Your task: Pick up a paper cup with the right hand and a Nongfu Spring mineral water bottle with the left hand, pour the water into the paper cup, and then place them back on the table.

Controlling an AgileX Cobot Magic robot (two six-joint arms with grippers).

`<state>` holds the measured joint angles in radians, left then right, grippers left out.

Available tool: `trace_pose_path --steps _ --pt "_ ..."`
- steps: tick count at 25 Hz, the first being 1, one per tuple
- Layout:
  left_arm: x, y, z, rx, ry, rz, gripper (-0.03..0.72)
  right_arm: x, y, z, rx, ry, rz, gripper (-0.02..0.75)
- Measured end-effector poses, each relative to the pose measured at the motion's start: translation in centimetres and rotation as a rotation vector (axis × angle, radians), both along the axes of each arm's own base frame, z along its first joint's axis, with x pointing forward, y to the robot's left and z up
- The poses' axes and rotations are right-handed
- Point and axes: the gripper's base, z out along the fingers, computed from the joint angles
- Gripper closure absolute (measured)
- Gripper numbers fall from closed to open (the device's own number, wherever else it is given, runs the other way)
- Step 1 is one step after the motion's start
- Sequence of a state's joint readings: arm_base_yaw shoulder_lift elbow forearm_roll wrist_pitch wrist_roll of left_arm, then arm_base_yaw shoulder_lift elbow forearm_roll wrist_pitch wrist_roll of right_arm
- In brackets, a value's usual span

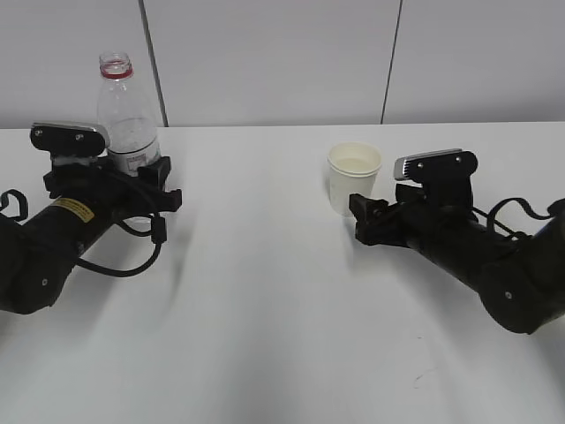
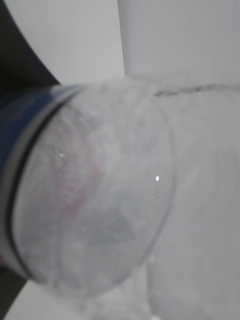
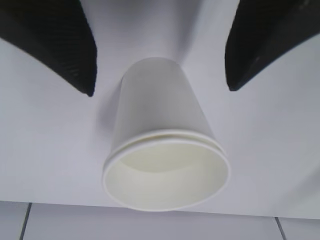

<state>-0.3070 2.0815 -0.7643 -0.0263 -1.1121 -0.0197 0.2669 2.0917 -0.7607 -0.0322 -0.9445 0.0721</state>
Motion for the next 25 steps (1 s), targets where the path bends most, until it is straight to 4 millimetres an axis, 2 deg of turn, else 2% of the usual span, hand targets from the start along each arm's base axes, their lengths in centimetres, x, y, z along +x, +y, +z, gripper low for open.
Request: trace_pose_path --steps 4,7,10,20,22,25 --pt "0.0 0.2 -0.2 0.003 0.003 0.007 0.291 -1.5 -0.4 1.2 0.000 -0.002 0.000 0.144" --pt "0.2 0.2 -1.1 0.008 0.021 0.009 0.291 -2.2 -0.6 1.9 0.002 -0.008 0.000 0.145" --pt "0.5 0.1 -2.1 0.015 0.034 0.009 0.291 -2.4 -0.7 2.5 0.006 -0.023 0.000 0.145" --pt "0.8 0.0 -2.5 0.009 0.010 0.010 0.290 -2.5 -0.7 2.8 0.008 -0.030 0.000 0.145" --pt "0.8 0.0 -2.5 0.009 0.010 0.010 0.274 -2.5 -0.7 2.9 0.008 -0.030 0.000 0.145" --pt "0.8 0.0 -2.6 0.012 0.017 0.010 0.211 -2.5 -0.7 2.9 0.008 -0.030 0.000 0.146"
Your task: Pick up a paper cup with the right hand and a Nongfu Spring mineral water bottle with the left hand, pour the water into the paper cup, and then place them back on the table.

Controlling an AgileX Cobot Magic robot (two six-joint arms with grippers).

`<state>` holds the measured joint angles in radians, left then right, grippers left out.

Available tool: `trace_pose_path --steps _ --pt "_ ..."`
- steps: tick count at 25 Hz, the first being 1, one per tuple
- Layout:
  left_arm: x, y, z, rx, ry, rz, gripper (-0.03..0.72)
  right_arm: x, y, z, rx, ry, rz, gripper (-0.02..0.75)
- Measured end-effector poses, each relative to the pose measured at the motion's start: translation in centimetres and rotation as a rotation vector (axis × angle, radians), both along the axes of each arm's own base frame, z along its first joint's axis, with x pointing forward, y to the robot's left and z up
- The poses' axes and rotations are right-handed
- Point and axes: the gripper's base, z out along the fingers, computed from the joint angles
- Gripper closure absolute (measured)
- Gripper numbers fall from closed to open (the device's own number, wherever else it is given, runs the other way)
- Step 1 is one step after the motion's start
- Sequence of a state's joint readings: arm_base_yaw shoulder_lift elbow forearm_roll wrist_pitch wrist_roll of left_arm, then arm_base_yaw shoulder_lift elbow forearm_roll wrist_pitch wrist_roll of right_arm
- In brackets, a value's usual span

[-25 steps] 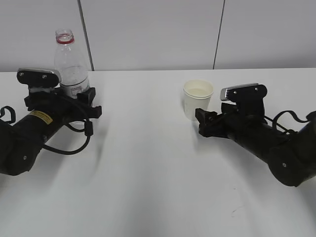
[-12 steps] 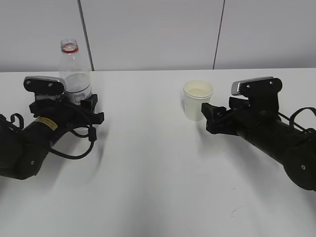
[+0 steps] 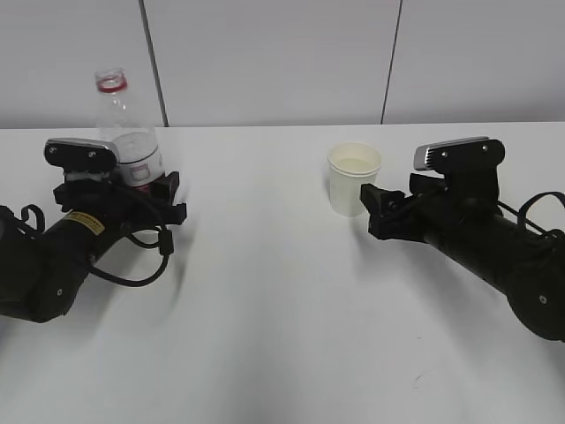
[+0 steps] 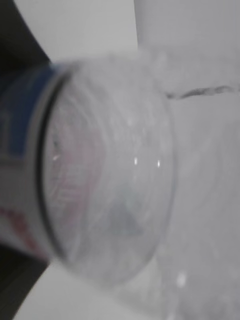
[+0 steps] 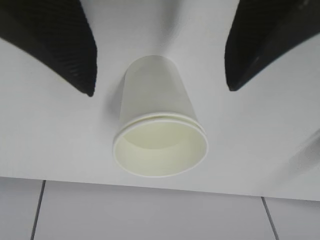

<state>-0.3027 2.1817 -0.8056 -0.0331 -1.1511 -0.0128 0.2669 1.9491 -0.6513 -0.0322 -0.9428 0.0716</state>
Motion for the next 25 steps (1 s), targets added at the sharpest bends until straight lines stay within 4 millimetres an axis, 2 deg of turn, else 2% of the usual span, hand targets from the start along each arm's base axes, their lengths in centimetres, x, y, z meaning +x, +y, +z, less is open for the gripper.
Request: trace_pose_path --steps 3,9,13,21,25 --pt "0.0 0.0 -0.1 0.005 0.005 0.000 0.161 0.0 0.0 0.0 0.000 0.000 0.000 0.146" --pt "0.0 0.0 0.2 0.021 -0.004 -0.003 0.146 -0.1 0.0 0.5 -0.006 0.016 -0.001 0.146" --pt "0.1 0.0 1.4 0.028 -0.036 -0.005 0.144 -0.2 -0.1 1.5 -0.008 0.020 -0.001 0.146" --pt "-1.0 0.4 3.1 0.045 -0.062 0.006 0.144 -0.7 -0.2 3.0 -0.017 0.043 -0.002 0.146" --pt "-1.3 0.5 4.2 0.038 -0.086 0.010 0.144 -1.0 -0.3 4.5 -0.013 0.025 -0.003 0.146"
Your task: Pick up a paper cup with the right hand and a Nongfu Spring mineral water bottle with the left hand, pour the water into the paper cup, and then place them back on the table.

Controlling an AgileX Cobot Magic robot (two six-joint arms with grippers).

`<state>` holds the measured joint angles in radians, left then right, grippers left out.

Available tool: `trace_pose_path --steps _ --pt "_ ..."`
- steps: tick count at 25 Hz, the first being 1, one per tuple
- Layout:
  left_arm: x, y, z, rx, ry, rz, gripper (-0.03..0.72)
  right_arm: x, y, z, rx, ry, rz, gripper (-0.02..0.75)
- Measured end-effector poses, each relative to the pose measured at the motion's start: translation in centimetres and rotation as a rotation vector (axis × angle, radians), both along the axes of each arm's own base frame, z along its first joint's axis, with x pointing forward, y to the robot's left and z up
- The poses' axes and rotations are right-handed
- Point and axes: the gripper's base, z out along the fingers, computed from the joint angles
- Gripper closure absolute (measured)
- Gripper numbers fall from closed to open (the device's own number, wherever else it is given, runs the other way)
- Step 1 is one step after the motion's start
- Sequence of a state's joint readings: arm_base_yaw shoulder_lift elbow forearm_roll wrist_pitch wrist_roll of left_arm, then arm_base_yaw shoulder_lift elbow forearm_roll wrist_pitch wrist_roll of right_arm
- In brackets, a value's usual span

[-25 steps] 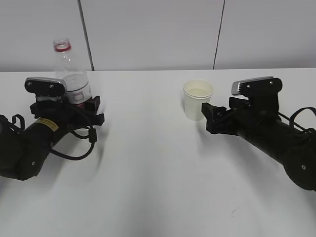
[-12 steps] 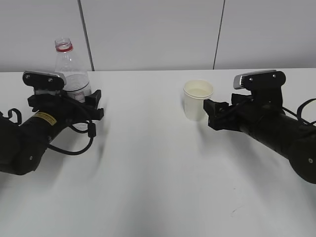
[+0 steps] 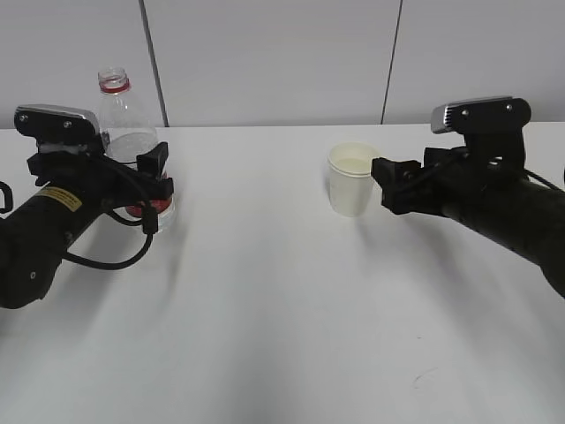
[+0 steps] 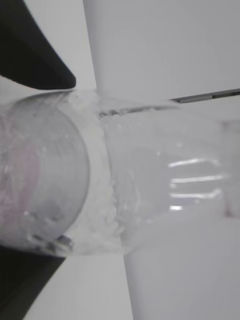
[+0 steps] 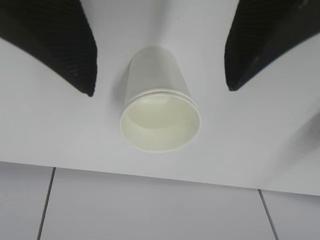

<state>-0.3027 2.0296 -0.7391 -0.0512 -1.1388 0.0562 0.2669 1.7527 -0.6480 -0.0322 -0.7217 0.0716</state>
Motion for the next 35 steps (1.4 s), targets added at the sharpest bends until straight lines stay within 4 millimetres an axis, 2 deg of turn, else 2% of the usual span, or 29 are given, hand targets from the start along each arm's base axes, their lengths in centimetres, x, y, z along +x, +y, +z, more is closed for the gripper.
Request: trace_pose_path --steps 5,11,22,30,35 --pt "-0.1 0.0 1.6 -0.013 -0.040 0.001 0.144 -0.4 -0.1 2.0 0.010 -0.039 -0.001 0.146" --pt "-0.4 0.1 4.4 -0.035 -0.111 0.001 0.144 -0.1 0.0 4.2 0.010 -0.047 -0.002 0.146" --pt "-1.1 0.3 8.9 -0.054 -0.151 0.000 0.144 2.4 0.6 7.9 -0.009 -0.006 -0.008 0.146" --pt "1.0 -0.4 13.0 -0.025 0.015 -0.011 0.144 4.2 1.0 11.5 -0.033 0.063 -0.014 0.146" --pt "2.4 -1.0 16.5 -0.021 0.051 -0.021 0.144 5.1 1.2 14.5 -0.042 0.089 -0.019 0.146"
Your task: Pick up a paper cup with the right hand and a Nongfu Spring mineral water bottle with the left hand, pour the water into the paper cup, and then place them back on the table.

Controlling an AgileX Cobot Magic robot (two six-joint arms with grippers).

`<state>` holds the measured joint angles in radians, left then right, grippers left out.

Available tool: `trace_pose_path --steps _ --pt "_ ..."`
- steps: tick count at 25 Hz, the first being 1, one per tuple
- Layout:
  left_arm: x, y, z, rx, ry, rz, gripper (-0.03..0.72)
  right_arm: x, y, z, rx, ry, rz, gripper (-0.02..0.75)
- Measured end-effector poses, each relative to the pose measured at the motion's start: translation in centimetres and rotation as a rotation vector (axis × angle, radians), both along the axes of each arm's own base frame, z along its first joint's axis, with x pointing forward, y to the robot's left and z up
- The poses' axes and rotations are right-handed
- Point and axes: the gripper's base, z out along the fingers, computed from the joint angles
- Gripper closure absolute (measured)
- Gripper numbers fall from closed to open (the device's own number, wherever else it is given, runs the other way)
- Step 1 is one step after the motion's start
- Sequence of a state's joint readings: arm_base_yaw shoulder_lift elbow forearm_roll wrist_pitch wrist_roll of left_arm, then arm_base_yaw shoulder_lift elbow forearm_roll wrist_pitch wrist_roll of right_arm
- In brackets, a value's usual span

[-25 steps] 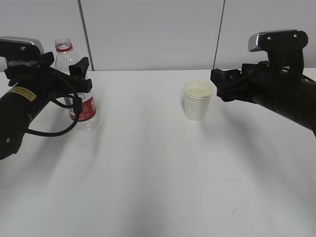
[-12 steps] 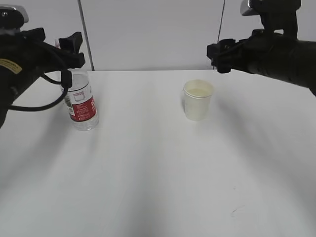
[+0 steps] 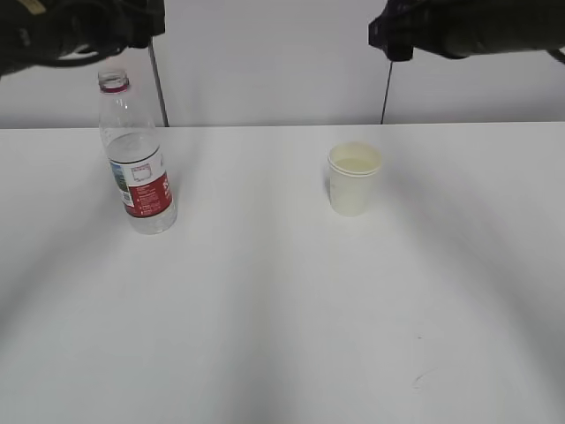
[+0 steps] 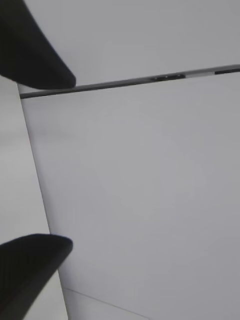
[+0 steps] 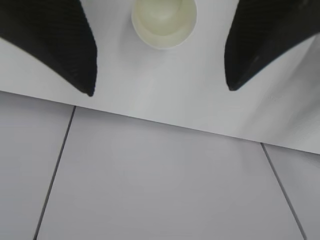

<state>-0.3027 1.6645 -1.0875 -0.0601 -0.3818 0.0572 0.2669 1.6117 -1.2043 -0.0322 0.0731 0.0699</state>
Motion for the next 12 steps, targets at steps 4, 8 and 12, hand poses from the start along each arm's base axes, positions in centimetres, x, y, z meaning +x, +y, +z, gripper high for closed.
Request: trace_pose_path --steps 4,8,12 --pt "1.2 0.0 3.2 0.017 0.075 -0.002 0.144 0.3 0.0 2.1 -0.012 0.040 -0.004 0.146" --pt "1.9 0.9 6.4 0.041 0.177 0.012 0.144 0.3 0.0 4.7 -0.030 0.102 -0.010 0.146" --pt "1.8 2.4 9.8 0.069 0.290 0.036 0.144 -0.2 -0.2 7.4 -0.049 0.171 -0.017 0.146"
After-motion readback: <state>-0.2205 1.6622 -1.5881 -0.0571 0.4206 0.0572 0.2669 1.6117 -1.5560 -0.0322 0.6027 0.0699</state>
